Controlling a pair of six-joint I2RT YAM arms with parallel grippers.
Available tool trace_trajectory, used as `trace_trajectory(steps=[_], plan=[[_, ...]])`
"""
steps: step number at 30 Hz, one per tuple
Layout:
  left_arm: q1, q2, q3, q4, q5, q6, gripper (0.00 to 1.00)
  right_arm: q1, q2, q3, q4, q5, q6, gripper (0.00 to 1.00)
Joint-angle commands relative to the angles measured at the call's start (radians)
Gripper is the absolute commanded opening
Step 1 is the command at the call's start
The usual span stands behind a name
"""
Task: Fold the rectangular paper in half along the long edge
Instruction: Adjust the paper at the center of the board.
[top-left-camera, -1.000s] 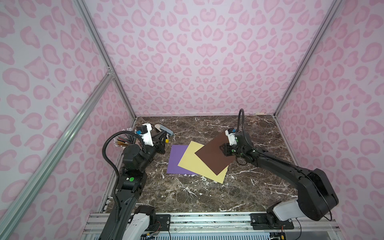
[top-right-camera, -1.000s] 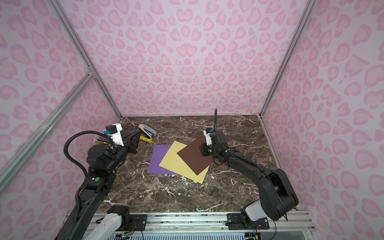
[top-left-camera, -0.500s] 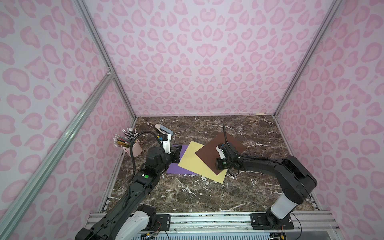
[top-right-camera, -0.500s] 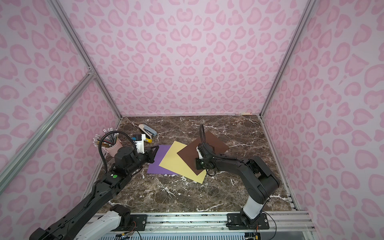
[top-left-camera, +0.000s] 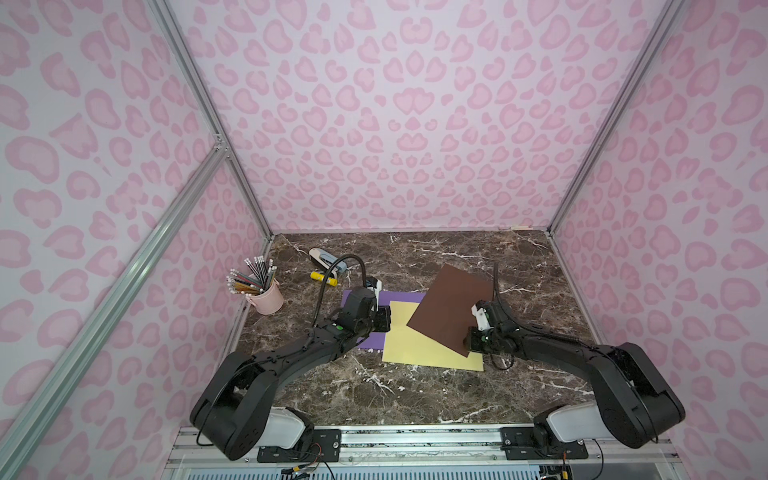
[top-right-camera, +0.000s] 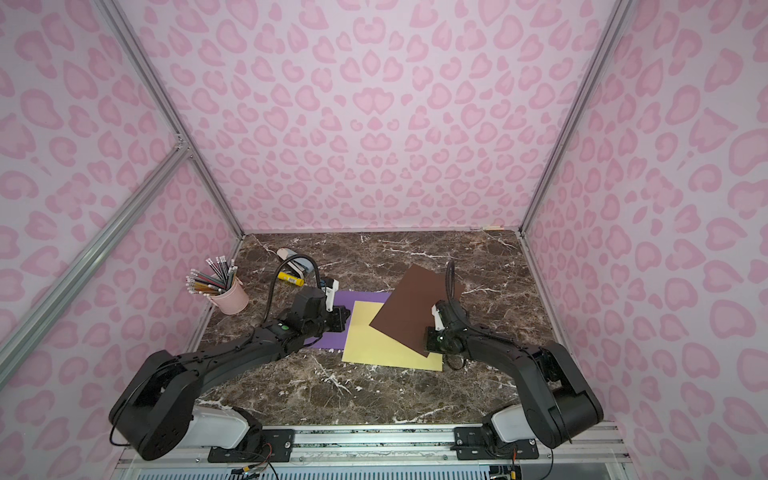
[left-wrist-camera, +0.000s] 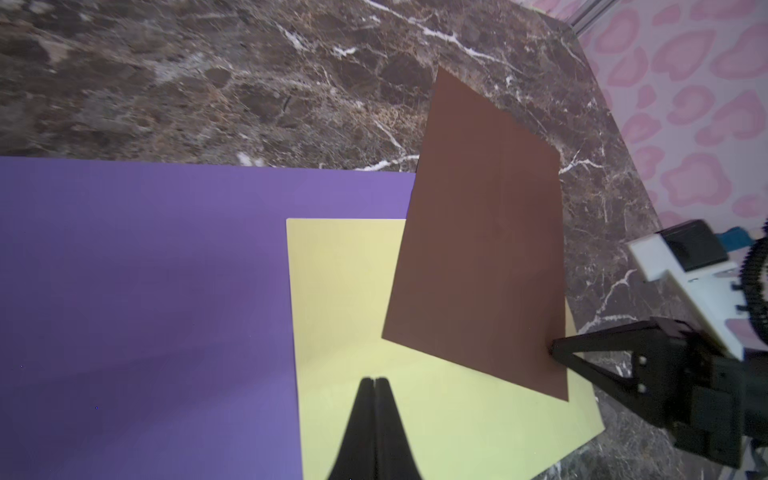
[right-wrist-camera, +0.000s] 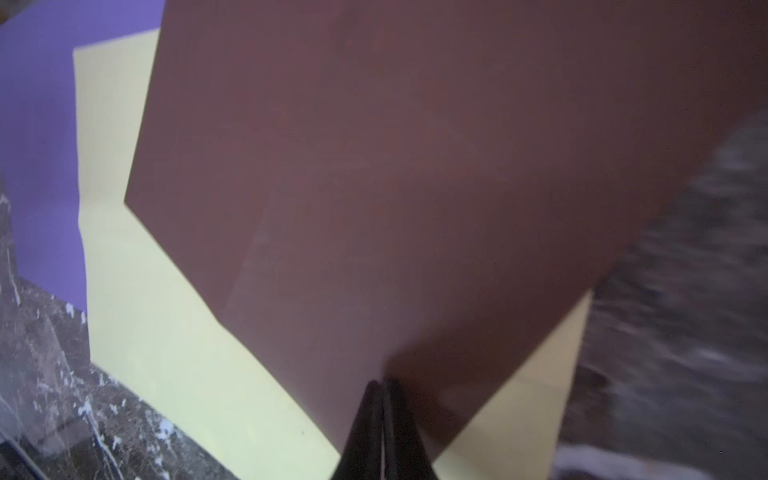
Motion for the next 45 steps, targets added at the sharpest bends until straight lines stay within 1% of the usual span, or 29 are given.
trace_trajectory(steps=[1, 4, 7, 9, 11, 13, 16, 20, 23, 26, 31, 36, 39, 42, 45], plan=[[-0.024, 0.087, 0.042, 0.052, 0.007, -0.001, 0.03, -0.065, -0.059, -0.004, -0.110, -0.046, -0.046, 0.10], [-0.056, 0.182, 0.093, 0.042, 0.036, 0.006, 0.04, -0.083, -0.061, 0.023, -0.132, -0.080, -0.026, 0.10], [-0.086, 0.248, 0.123, 0.038, 0.034, 0.005, 0.04, -0.077, -0.056, 0.049, -0.113, -0.116, -0.007, 0.10], [-0.096, 0.287, 0.134, 0.038, 0.031, 0.000, 0.04, -0.045, -0.042, 0.079, -0.086, -0.124, 0.002, 0.10], [-0.100, 0.320, 0.139, 0.037, 0.035, -0.005, 0.04, 0.007, -0.009, 0.126, -0.077, -0.095, 0.010, 0.10], [-0.101, 0.347, 0.136, 0.029, 0.029, -0.014, 0.04, 0.072, 0.050, 0.193, -0.062, -0.069, 0.021, 0.10], [-0.102, 0.357, 0.120, 0.031, 0.000, -0.031, 0.04, 0.137, 0.162, 0.282, -0.036, -0.056, 0.037, 0.09], [-0.101, 0.366, 0.122, 0.017, -0.018, -0.038, 0.04, 0.162, 0.290, 0.342, 0.008, -0.061, 0.050, 0.07], [-0.099, 0.376, 0.145, -0.019, -0.054, -0.039, 0.04, 0.155, 0.331, 0.336, -0.003, -0.044, 0.043, 0.06], [-0.083, 0.375, 0.160, -0.066, -0.099, -0.039, 0.03, 0.131, 0.301, 0.264, -0.006, -0.053, 0.034, 0.06], [0.002, 0.322, 0.147, -0.075, -0.106, -0.025, 0.03, 0.068, 0.182, 0.106, -0.035, -0.083, 0.013, 0.06], [0.094, 0.318, 0.202, -0.105, -0.099, 0.050, 0.04, 0.057, 0.070, 0.025, -0.106, -0.126, 0.002, 0.07], [0.119, 0.313, 0.250, -0.113, -0.097, 0.094, 0.04, 0.058, 0.016, -0.007, -0.151, -0.126, 0.000, 0.07], [0.117, 0.253, 0.266, -0.072, -0.042, 0.133, 0.03, 0.057, -0.034, -0.009, -0.185, -0.118, -0.007, 0.07], [0.109, 0.193, 0.267, -0.046, 0.026, 0.149, 0.03, 0.058, -0.052, 0.027, -0.202, -0.142, -0.009, 0.08]])
